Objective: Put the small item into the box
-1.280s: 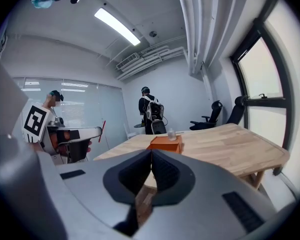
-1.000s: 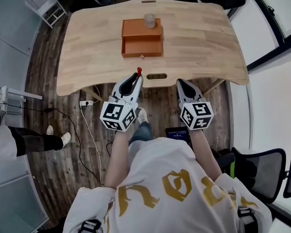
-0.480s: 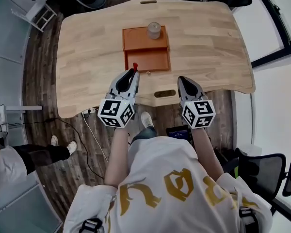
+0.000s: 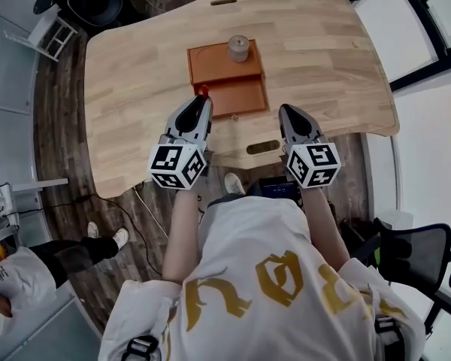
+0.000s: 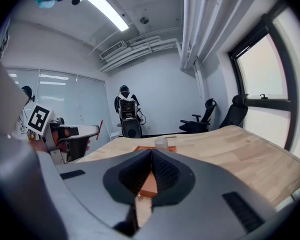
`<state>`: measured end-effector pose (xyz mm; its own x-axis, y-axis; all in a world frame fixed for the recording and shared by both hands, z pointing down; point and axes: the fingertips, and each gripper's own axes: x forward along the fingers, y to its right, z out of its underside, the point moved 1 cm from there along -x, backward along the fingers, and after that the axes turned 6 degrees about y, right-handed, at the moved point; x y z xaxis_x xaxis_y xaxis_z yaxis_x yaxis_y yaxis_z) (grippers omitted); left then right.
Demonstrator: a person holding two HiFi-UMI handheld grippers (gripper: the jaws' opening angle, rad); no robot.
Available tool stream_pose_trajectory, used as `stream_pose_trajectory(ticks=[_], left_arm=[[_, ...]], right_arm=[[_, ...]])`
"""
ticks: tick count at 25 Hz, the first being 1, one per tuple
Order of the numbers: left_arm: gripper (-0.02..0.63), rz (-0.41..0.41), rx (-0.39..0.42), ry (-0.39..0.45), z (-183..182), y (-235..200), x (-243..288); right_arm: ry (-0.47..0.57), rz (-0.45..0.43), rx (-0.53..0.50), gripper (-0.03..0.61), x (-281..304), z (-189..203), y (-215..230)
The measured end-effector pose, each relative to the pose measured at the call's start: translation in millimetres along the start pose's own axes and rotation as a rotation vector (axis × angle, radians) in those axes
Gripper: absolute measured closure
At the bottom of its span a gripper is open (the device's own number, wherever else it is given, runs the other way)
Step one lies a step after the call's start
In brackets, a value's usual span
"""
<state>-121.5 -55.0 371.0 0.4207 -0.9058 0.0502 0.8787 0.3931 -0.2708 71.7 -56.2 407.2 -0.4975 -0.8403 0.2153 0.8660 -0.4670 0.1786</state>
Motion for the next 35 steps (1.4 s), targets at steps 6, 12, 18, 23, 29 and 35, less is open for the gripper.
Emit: stream_pose_trajectory(ticks=[6, 12, 18, 23, 29, 35], left_arm=[[0.555, 0.045, 0.021, 0.02, -8.9, 11.0, 3.0], [0.555, 0.048, 0.018, 0.037, -12.1, 11.7, 0.8], [0.555, 0.044, 0.024, 0.063, -20.0, 9.1, 11.5], [0.555, 0.047, 0.033, 0.06, -22.4, 6.3, 32.7], [0.555, 0.041, 0.044, 0.022, -17.0, -6.8, 58.7], [0.555, 0.026, 0.043, 0.001, -9.5, -23.5, 82.5]], right_arm=[[0.051, -0.01, -0.009, 0.566, 0.9, -15.9, -12.7], [0.057, -0.02, -0.017, 0.566, -0.8, -16.5, -18.6], [0.079, -0.022, -0.024, 0.566, 6.1, -25.4, -10.6], [0.091, -0.011, 0.001, 0.566, 19.6, -28.9, 6.2], [0.082, 0.003, 0.031, 0.566, 44.5, -27.1, 21.9], [0.045, -0.004, 0.044, 0.566, 74.3, -20.4, 36.2]])
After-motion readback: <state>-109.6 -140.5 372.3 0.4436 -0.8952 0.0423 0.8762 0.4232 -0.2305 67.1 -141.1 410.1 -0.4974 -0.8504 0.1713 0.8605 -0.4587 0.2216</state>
